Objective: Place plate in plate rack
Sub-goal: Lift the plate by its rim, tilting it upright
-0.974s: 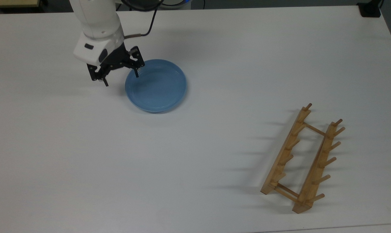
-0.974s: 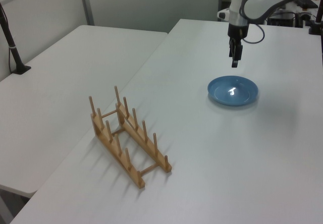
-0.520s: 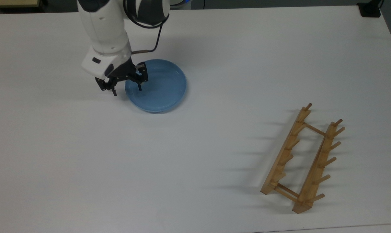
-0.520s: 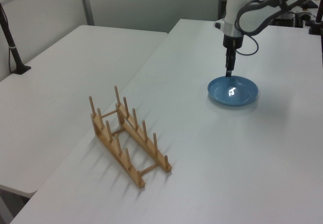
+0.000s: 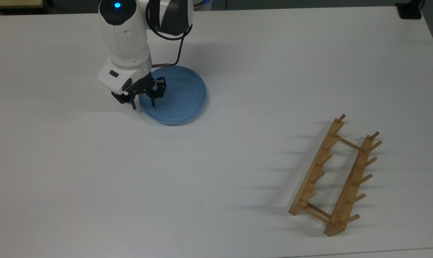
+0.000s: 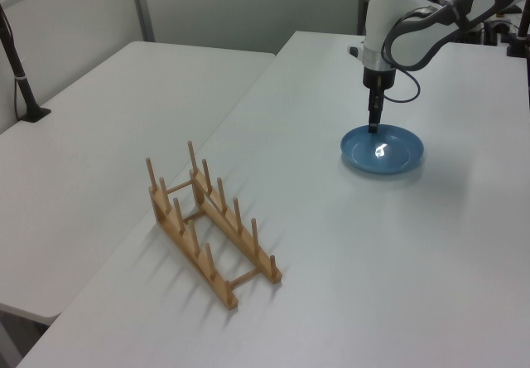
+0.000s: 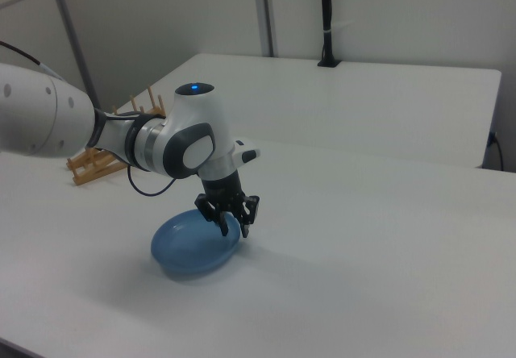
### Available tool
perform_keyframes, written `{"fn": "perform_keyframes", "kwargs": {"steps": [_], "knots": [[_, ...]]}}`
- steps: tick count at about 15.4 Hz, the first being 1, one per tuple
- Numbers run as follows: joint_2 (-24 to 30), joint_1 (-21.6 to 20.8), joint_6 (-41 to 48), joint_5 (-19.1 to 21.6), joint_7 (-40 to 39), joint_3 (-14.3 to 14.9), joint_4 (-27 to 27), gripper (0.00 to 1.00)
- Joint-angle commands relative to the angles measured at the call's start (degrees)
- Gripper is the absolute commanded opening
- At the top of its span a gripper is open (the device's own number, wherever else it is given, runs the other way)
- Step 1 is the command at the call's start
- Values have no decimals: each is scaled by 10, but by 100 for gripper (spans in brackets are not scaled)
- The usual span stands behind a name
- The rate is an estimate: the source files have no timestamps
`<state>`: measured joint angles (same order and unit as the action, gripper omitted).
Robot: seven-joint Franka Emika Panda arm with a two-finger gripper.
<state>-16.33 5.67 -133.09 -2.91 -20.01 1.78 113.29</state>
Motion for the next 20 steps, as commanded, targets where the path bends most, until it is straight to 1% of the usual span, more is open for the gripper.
{"fn": "perform_keyframes", "kwargs": {"steps": [1,3,4,5,7,9,12,15,18,20], "knots": [[-5,-5,-19,-14,17,2,4,41],[-6,-5,-20,-16,27,2,1,27],[-7,-6,-20,-18,27,2,1,19],[-8,-10,-20,-20,28,2,1,16],[-8,-10,-19,-21,28,2,1,7],[-8,-10,-19,-21,29,2,1,0],[-5,-8,-16,-21,46,2,-4,0],[15,-9,-9,-19,50,2,-22,0],[30,-13,-9,-19,49,-3,-54,0],[36,-13,-10,-19,50,-17,-83,0]]}}
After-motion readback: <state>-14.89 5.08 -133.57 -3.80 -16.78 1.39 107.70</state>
